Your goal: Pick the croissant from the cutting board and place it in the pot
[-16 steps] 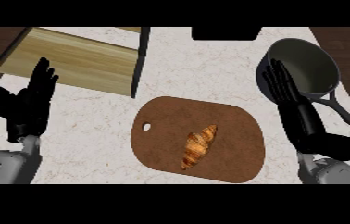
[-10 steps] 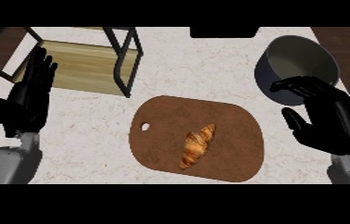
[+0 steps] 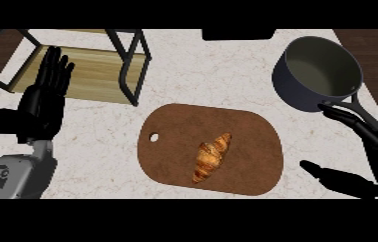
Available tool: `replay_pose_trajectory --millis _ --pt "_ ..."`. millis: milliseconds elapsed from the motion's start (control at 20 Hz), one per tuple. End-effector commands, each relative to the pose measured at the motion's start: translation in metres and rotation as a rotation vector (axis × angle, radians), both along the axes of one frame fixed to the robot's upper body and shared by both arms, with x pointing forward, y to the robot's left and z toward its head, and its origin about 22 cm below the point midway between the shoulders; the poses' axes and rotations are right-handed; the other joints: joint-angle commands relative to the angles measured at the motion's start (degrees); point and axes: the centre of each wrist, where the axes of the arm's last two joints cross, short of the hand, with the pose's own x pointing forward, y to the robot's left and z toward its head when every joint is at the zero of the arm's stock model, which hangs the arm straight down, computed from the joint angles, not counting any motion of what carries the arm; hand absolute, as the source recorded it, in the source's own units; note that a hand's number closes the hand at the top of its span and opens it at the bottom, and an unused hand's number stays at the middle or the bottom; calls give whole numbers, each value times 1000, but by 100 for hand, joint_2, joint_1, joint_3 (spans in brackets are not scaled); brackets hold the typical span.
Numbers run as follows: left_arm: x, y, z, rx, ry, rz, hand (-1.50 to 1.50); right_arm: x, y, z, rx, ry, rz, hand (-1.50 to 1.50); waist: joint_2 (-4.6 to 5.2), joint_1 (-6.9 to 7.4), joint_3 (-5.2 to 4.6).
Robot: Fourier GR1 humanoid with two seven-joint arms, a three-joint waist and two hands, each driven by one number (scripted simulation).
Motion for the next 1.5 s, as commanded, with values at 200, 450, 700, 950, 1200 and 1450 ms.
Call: replay_pose_trajectory --millis 200,450,700,950,1200,1450 --pt "4 1 5 -7 -13 -34 0 -35 26 23 -288 57 24 -150 7 81 -6" --pt "9 -17 1 1 -9 -38 0 -40 51 48 -494 211 39 -150 25 145 -13" --pt "15 -14 -4 -6 -5 -58 0 -38 99 62 -546 272 25 -150 40 205 -7" --pt "13 -18 8 -25 19 -49 0 -24 134 49 -579 389 38 -150 27 209 3" --pt "18 -19 -2 17 -4 -38 0 -18 157 38 -575 453 34 -150 22 150 6" --pt "14 -34 -7 -12 -17 -41 0 -14 159 11 -570 494 61 -150 20 136 8"
